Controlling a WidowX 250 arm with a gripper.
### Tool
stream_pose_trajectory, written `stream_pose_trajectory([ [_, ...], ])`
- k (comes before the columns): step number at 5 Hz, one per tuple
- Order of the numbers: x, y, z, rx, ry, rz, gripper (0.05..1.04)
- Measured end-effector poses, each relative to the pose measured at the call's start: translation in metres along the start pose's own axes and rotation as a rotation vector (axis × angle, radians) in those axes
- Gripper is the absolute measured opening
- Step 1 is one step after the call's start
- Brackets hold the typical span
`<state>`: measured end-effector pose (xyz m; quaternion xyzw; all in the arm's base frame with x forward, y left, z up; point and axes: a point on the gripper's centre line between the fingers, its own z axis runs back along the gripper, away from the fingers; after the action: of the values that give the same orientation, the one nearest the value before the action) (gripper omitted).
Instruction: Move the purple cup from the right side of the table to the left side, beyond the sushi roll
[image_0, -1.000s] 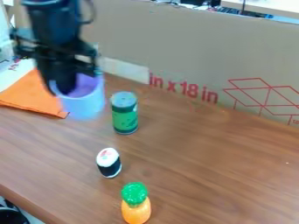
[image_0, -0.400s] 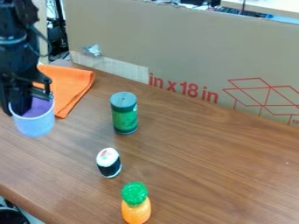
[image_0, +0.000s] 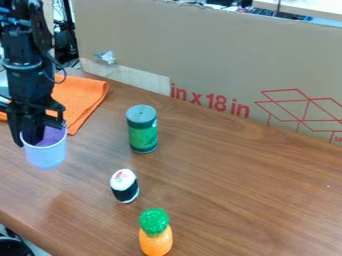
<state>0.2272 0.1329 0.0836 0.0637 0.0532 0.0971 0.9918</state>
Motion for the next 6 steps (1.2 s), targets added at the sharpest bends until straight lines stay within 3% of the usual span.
stream_pose_trajectory([
  [1,-0.009,0.01,-0.018,0.001,0.059,0.009,0.099],
  [2,-0.015,0.015,-0.033,0.037,0.08,-0.018,0.099],
  [3,-0.021,0.023,-0.045,0.05,0.053,-0.01,0.099],
  [4,-0.022,0.028,-0.051,-0.012,-0.019,0.005,0.137],
  [5,-0.022,0.025,-0.059,-0.099,-0.106,0.013,0.353],
  [6,-0.017,0.026,-0.041,-0.103,-0.188,0.015,0.646],
])
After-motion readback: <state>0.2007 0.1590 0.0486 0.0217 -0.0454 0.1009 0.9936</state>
